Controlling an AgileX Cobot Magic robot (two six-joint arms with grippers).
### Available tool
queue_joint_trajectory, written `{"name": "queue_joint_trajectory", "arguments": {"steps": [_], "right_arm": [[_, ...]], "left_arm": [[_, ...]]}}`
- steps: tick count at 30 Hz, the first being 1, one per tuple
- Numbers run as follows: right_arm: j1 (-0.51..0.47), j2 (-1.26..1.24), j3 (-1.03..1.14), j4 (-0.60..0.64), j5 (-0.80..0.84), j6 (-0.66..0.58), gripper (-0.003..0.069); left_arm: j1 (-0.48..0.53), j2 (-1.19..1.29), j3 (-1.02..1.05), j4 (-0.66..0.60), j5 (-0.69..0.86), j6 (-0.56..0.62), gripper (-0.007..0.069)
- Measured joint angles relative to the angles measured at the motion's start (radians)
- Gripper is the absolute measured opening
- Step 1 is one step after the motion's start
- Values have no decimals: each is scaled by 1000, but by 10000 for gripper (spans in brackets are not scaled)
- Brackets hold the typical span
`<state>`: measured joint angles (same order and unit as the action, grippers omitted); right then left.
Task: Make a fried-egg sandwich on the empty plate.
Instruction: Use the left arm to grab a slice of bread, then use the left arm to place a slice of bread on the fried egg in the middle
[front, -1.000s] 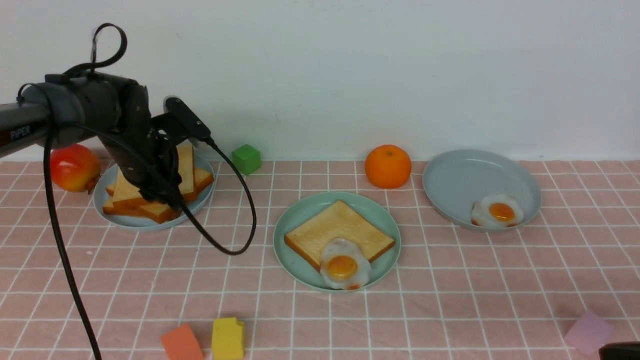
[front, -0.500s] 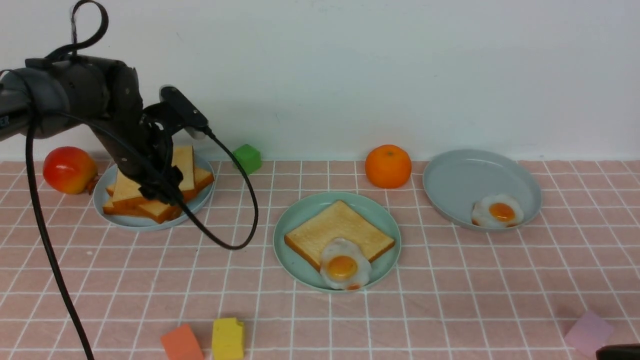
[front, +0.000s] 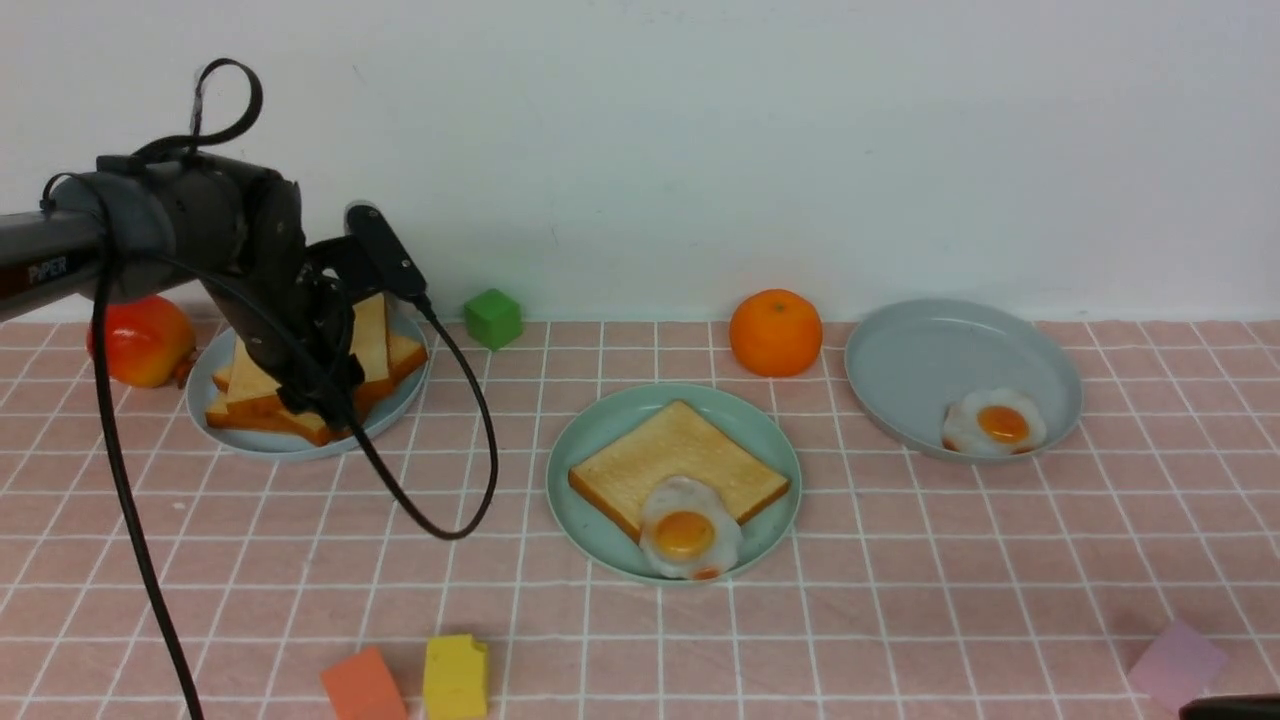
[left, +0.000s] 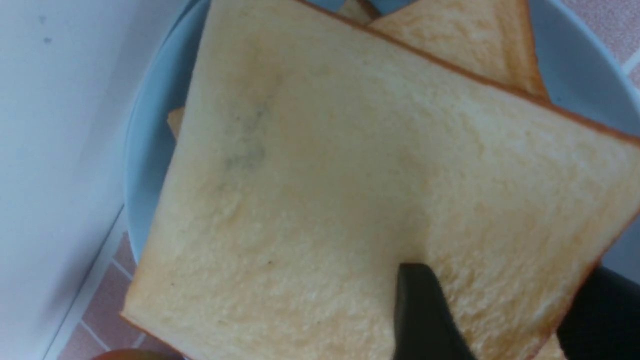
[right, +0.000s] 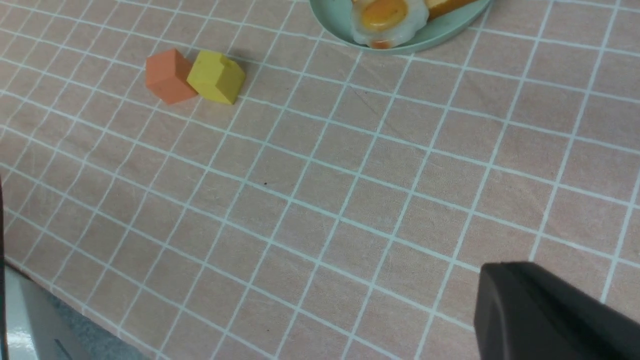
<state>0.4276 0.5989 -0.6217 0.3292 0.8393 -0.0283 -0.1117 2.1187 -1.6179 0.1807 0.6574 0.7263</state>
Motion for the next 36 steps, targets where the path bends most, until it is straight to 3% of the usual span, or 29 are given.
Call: {"name": "queue_joint_trajectory", "arguments": {"steps": [1, 4, 7, 19, 23, 28, 31, 36], "right_arm": [[0, 0, 0, 0, 0, 0, 8], [0, 0, 0, 1, 0, 0, 10], [0, 0, 0, 3, 0, 0, 10], [0, -29, 0, 8, 8, 0, 10], [0, -77, 0, -5, 41, 6, 10], [0, -146, 0, -45, 90, 55, 10], [0, -173, 0, -63, 117, 69, 10], [0, -190, 0, -68, 146, 75, 10]], "left_arm": [[0, 0, -1, 0, 0, 0, 333], [0, 3, -2, 0, -2, 0, 169], [0, 3, -2, 0, -4, 0, 85], [-38, -124, 4, -66, 76, -105, 69], [-154, -229, 3, -142, 160, -205, 69], [-375, -234, 3, -208, 275, -475, 69], [-491, -207, 3, -188, 261, -557, 69], [-591, -153, 3, -97, 172, -634, 66]]}}
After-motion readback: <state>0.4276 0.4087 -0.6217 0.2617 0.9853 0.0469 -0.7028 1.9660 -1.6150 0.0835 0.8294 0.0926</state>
